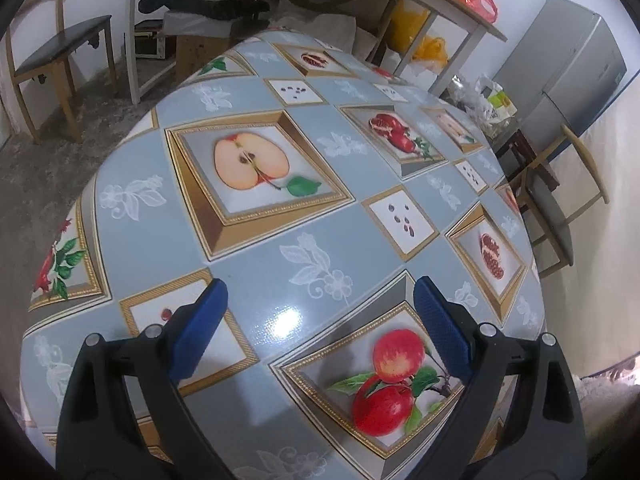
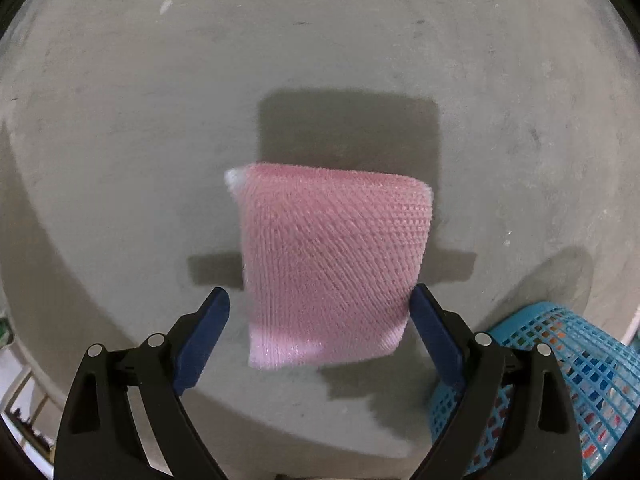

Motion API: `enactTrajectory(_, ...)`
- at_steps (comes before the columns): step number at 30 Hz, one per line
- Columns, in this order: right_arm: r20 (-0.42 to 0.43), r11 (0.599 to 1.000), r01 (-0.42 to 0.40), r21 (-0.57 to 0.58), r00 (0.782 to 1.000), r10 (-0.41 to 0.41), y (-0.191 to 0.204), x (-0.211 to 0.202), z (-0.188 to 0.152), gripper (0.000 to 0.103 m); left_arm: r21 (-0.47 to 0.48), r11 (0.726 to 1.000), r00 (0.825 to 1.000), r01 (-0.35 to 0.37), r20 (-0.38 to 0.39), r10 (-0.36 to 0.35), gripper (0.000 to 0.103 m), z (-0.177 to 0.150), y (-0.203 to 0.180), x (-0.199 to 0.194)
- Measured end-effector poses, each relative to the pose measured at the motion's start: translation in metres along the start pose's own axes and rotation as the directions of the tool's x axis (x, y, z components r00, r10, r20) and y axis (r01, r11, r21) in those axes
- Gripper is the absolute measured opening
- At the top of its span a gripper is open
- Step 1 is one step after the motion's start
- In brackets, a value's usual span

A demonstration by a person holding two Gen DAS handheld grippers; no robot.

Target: Collect trash

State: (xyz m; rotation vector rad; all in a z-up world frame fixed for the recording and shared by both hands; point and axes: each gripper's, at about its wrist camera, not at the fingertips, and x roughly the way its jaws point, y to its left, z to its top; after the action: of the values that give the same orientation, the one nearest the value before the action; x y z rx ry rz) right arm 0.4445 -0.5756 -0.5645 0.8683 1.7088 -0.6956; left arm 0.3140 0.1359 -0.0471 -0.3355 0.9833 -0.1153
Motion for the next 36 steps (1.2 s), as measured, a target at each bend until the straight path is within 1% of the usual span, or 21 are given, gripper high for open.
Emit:
enactTrajectory(4, 0.002, 1.0, -0.023, 0.019, 1.0, 0.022, -0.006, 0.005, -0.004, 0.087, 0.017, 1.0, 1.0, -0.006, -0.005, 0.006, 0.09, -0.001, -0.002, 0.002)
enactTrajectory(5, 0.003, 0.999, -0.023, 0.037, 1.0, 0.023, -0.009, 0.006, -0.006, 0.08, 0.019, 1.0, 1.0, -0.005, -0.006, 0.006, 0.09, -0.001, -0.002, 0.002)
enactTrajectory(8, 0.017, 0.996, -0.056, 0.063, 0.998, 0.055, -0.014, 0.007, -0.012, 0.077, 0.015, 1.0, 1.0, -0.003, -0.007, 0.003, 0.09, -0.002, 0.0, 0.002)
enactTrajectory(10, 0.041, 0.996, -0.067, 0.062, 0.997, 0.064, -0.015, -0.003, -0.017, 0.076, 0.014, 1.0, 1.0, -0.002, -0.008, 0.002, 0.09, -0.001, 0.0, 0.002)
enactTrajectory(12, 0.068, 0.989, -0.132, 0.061, 0.989, 0.128, -0.019, -0.028, -0.027, 0.075, 0.011, 1.0, 1.0, 0.002, -0.006, -0.002, 0.09, -0.002, 0.0, 0.001)
enactTrajectory(13, 0.084, 0.982, -0.183, 0.05, 0.98, 0.179, -0.019, -0.045, -0.033, 0.075, 0.013, 1.0, 1.0, 0.0, -0.007, 0.0, 0.09, -0.002, 0.0, 0.0)
enactTrajectory(14, 0.1, 0.957, -0.289, 0.016, 0.953, 0.286, -0.02, -0.075, -0.045, 0.075, 0.014, 1.0, 1.0, 0.002, -0.004, -0.002, 0.09, -0.002, 0.0, 0.0)
enactTrajectory(15, 0.114, 0.934, -0.356, -0.021, 0.927, 0.356, -0.023, -0.1, -0.057, 0.076, 0.019, 1.0, 1.0, 0.011, 0.005, -0.011, 0.09, -0.002, 0.0, -0.002)
enactTrajectory(16, 0.133, 0.915, -0.397, -0.068, 0.906, 0.403, -0.027, -0.128, -0.07, 0.076, 0.024, 1.0, 1.0, 0.02, 0.013, -0.02, 0.09, -0.003, -0.001, -0.004)
enactTrajectory(18, 0.201, 0.882, -0.424, -0.205, 0.864, 0.462, -0.045, -0.201, -0.109, 0.076, 0.032, 0.999, 0.999, 0.032, 0.02, -0.033, 0.09, -0.003, -0.003, -0.007)
enactTrajectory(19, 0.242, 0.876, -0.403, -0.266, 0.851, 0.465, -0.058, -0.23, -0.128, 0.077, 0.032, 0.998, 0.999, 0.047, 0.024, -0.048, 0.09, -0.005, -0.004, -0.007)
enactTrajectory(20, 0.307, 0.884, -0.33, -0.33, 0.849, 0.431, -0.076, -0.264, -0.152, 0.077, 0.03, 0.998, 0.998, 0.064, 0.024, -0.065, 0.09, -0.006, -0.005, -0.007)
enactTrajectory(21, 0.338, 0.893, -0.288, -0.347, 0.849, 0.405, -0.087, -0.277, -0.163, 0.077, 0.027, 0.997, 0.997, 0.075, 0.021, -0.076, 0.09, -0.006, -0.006, -0.007)
enactTrajectory(22, 0.375, 0.906, -0.227, -0.356, 0.854, 0.361, -0.104, -0.292, -0.181, 0.077, 0.021, 0.995, 0.995, 0.093, 0.016, -0.094, 0.09, -0.008, -0.008, -0.006)
enactTrajectory(23, 0.392, 0.923, -0.176, -0.342, 0.866, 0.311, -0.124, -0.3, -0.2, 0.078, 0.016, 0.994, 0.994, 0.108, 0.014, -0.108, 0.09, -0.009, -0.009, -0.006)
enactTrajectory(24, 0.397, 0.934, -0.148, -0.324, 0.875, 0.277, -0.14, -0.304, -0.198, 0.078, 0.012, 0.992, 0.992, 0.126, 0.016, -0.127, 0.09, -0.013, -0.01, -0.008)
enactTrajectory(26, 0.389, 0.954, -0.085, -0.287, 0.9, 0.197, -0.171, -0.291, -0.21, 0.078, 0.019, 0.991, 0.991, 0.134, 0.023, -0.134, 0.09, -0.017, -0.013, -0.013)
enactTrajectory(29, 0.349, 0.965, -0.053, -0.256, 0.926, 0.143, -0.193, -0.252, -0.223, 0.078, 0.043, 0.99, 0.99, 0.136, 0.027, -0.137, 0.09, -0.026, -0.019, -0.025)
enactTrajectory(33, 0.333, 0.953, 0.055, -0.297, 0.942, 0.049, -0.17, -0.209, -0.21, 0.08, 0.086, 0.986, 0.989, 0.144, 0.031, -0.147, 0.09, -0.041, -0.027, -0.046)
enactTrajectory(35, 0.341, 0.943, 0.128, -0.306, 0.94, -0.017, -0.154, -0.199, -0.204, 0.08, 0.113, 0.982, 0.987, 0.151, 0.033, -0.155, 0.09, -0.051, -0.033, -0.06)
enactTrajectory(36, 0.337, 0.943, 0.127, -0.309, 0.941, -0.016, -0.158, -0.198, -0.207, 0.08, 0.129, 0.981, 0.988, 0.145, 0.033, -0.15, 0.09, -0.057, -0.037, -0.068)
